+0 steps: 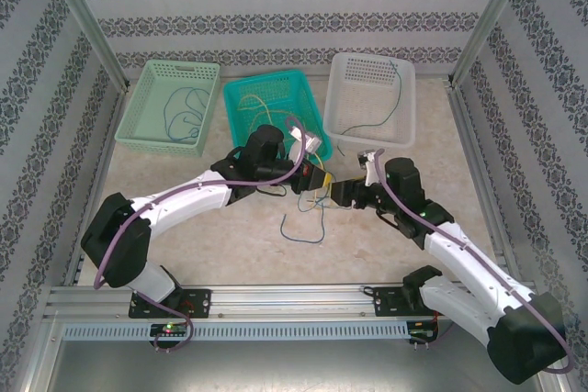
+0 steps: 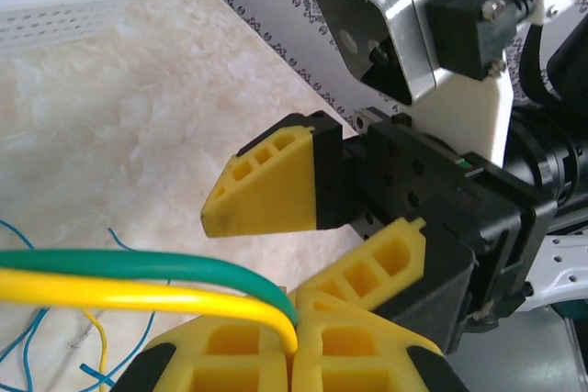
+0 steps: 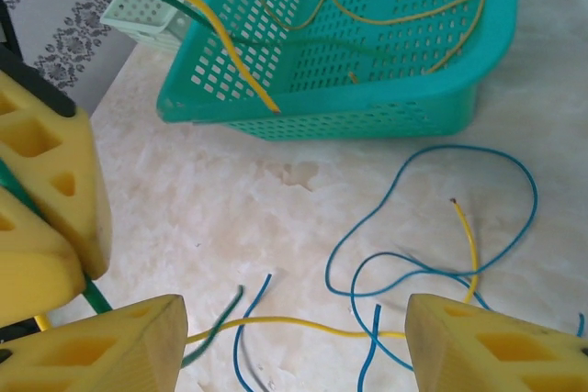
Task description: Untangle the cables
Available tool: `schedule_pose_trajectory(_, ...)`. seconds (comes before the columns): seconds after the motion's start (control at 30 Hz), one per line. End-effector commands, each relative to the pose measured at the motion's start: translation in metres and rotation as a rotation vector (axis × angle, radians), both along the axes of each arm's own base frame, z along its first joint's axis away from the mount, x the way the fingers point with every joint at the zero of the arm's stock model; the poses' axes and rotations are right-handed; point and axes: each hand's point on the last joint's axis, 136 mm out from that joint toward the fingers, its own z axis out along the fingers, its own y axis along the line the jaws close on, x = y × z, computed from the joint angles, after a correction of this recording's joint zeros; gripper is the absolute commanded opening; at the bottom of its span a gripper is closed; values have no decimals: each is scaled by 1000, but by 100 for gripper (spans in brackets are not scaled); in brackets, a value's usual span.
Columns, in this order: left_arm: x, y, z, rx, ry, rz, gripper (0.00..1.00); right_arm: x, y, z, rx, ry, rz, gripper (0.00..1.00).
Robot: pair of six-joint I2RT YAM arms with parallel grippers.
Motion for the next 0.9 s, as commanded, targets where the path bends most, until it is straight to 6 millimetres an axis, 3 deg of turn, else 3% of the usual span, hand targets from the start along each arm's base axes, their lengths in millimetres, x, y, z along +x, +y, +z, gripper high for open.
schedule_pose_trajectory(0.0,7,-7,18,-60,-16,-11,1,0,16,15,25,-90,72,64)
schedule_pose_trajectory(0.47,17,0,5,-19,11,30,1,-17,4,16,1,-95,56,61)
schedule_pose_trajectory(0.67,20,0,5,-23,13,41,1,-20,15,20,37,-79,114,59)
schedule_pose_trajectory(0.87,22,-5,19,-82,20,42,1,-14,24,11,18,-52,147,55)
